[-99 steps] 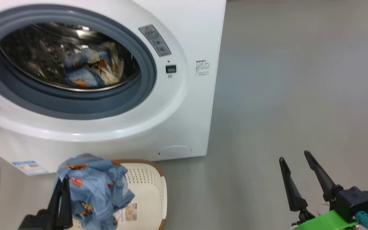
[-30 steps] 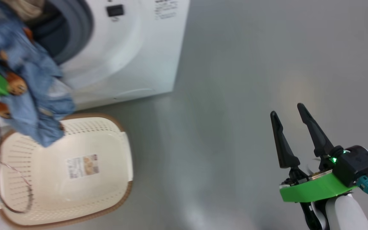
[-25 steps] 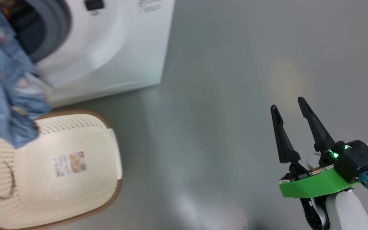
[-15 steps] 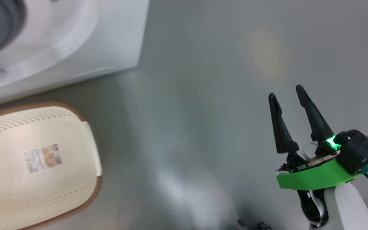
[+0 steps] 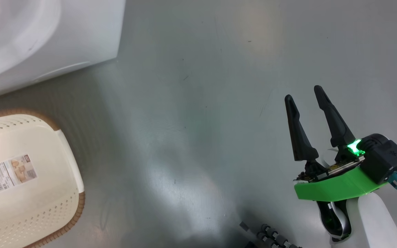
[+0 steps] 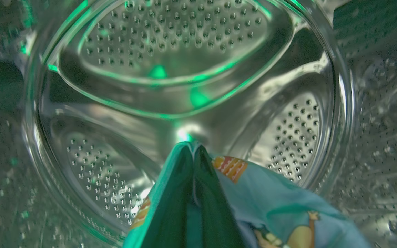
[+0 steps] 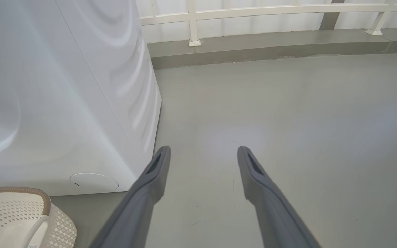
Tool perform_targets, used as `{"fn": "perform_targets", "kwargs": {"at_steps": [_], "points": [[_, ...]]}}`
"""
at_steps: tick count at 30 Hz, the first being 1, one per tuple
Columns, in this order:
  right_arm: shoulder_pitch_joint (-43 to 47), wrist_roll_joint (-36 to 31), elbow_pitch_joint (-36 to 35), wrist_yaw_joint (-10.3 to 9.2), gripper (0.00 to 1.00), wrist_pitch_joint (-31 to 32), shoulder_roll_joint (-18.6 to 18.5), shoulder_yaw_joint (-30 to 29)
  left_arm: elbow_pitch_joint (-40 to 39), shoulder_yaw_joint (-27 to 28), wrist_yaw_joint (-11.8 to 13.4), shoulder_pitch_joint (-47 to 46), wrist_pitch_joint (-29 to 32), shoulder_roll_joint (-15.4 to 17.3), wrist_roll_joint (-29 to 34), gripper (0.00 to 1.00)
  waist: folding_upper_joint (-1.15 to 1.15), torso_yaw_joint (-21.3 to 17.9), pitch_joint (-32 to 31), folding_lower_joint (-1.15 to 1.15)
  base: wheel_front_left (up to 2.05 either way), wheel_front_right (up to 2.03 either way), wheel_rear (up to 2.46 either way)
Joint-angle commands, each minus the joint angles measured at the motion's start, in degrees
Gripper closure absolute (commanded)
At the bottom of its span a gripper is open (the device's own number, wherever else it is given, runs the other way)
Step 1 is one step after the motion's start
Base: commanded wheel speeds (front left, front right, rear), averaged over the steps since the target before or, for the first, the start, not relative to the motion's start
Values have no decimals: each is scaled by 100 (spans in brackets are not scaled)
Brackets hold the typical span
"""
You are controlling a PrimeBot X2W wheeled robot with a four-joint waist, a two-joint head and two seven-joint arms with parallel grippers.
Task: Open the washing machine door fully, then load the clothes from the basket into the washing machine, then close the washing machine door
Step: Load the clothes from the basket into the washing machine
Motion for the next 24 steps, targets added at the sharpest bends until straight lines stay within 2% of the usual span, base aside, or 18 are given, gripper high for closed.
{"fn": "perform_targets", "kwargs": {"at_steps": [1,6,9,16,19,20,21,22,24], "points": [[34,63,-106,9,0,-69,-14,120,-222,22,25,-150,-99,344,119,100,0,3,12,0,0,0,0],[10,53,-117,9,0,-69,-14,119,-473,1,33,-171,-192,374,341,100,0,29,62,0,0,0,0],[12,46,-105,9,0,-69,-14,121,-258,9,-11,-10,-182,302,265,100,0,55,55,0,0,0,0],[8,45,-95,9,0,-69,-14,137,304,-71,-190,161,578,173,-13,100,0,93,64,0,0,0,0],[6,48,-87,9,0,-69,-14,138,488,-133,-250,200,1161,134,-143,100,0,114,78,0,0,0,0],[3,52,-82,9,0,-69,-14,140,518,-153,-243,210,1293,131,-153,87,0,122,80,0,0,0,0],[-2,54,-76,9,0,-69,-14,144,528,-181,-243,218,1402,131,-154,40,0,131,84,0,0,0,0],[-9,55,-71,9,0,-69,-14,147,513,-194,-231,223,1457,131,-155,0,0,140,89,0,0,0,0],[-19,58,-66,9,0,-69,-14,151,489,-201,-213,232,1481,129,-157,0,0,149,93,0,0,0,0]]}}
